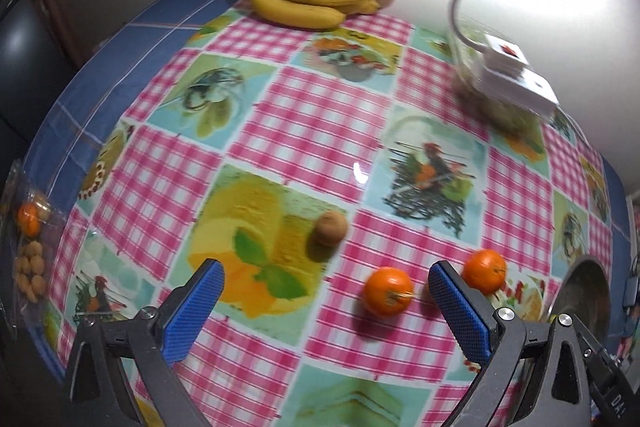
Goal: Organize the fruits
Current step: 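Withdraw both open tools from the bowl toward the remaining tangerines and kiwis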
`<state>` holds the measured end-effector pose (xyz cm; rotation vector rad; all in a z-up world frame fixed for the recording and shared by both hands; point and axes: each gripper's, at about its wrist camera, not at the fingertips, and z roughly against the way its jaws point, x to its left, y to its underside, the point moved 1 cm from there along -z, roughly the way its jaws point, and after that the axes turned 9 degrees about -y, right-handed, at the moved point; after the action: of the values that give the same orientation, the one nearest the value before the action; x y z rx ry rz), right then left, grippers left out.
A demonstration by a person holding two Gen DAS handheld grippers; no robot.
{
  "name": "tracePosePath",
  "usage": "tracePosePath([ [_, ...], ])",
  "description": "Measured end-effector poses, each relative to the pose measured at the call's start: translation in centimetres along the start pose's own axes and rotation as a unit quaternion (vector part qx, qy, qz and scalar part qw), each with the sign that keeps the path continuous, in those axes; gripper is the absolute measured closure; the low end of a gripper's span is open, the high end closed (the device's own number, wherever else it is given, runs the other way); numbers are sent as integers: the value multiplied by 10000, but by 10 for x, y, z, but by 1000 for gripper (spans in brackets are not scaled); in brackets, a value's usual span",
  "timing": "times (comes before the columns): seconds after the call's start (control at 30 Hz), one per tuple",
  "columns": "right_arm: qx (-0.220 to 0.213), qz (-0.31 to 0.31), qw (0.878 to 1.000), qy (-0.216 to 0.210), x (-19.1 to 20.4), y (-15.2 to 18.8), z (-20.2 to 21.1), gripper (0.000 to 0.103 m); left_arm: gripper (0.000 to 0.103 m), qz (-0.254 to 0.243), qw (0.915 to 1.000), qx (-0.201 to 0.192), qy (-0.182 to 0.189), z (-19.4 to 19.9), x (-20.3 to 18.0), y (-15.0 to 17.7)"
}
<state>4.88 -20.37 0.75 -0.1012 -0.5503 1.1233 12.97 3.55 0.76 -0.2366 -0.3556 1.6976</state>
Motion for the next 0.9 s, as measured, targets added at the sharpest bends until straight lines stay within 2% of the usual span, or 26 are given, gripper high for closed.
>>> tracePosePath([
  [0.23, 9, 292, 9994, -204, 29, 1, -13, 0, 0, 282, 9996, 19, 48, -11, 24, -8],
  [0.43, 48, 308, 9991, -297, 39, 1, -27, 0, 0, 443, 9990, 7, 113, -22, 34, -16],
  [0.8, 42, 276, 9987, -415, 48, -5, -51, 0, 0, 103, 9994, -210, 237, -35, 22, -25],
  [0.9, -4, 367, 9985, -402, 51, -5, -57, 0, 0, 15, 9994, -166, 315, -39, 18, -27],
])
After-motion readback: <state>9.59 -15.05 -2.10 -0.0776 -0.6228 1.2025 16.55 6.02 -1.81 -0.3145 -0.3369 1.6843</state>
